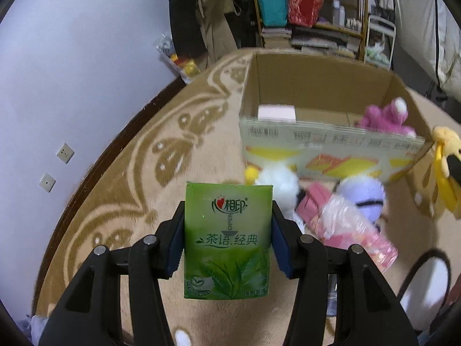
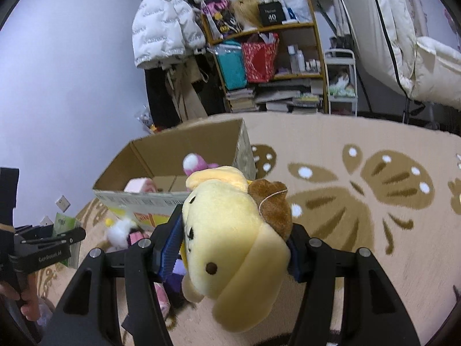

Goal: Organize soft objects
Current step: 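Carry the green tissue pack and yellow dog into the box and release both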

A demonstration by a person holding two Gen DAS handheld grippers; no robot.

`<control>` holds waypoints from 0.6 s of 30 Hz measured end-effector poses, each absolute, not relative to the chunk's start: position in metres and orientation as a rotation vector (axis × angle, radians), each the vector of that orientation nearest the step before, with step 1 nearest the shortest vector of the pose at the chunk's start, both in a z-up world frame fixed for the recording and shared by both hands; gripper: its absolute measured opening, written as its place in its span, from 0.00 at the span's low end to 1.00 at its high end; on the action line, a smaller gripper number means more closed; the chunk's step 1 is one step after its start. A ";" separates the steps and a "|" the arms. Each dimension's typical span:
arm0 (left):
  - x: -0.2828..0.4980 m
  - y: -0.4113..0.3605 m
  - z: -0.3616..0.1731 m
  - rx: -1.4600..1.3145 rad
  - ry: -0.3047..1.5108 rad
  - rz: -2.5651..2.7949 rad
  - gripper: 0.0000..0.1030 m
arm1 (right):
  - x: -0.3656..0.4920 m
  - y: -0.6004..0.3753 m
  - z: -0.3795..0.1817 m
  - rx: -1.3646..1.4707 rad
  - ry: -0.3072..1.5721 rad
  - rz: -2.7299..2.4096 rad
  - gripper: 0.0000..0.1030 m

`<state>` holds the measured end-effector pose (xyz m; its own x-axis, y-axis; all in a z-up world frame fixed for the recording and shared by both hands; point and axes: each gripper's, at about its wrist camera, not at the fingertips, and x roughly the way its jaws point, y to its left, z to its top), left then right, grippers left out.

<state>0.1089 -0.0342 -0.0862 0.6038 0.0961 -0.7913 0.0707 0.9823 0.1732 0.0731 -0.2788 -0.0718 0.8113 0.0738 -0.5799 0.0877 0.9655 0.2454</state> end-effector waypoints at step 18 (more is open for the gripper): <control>0.143 -0.043 -0.022 0.177 0.654 -0.018 0.50 | 0.103 -0.257 -0.032 0.164 0.498 0.058 0.62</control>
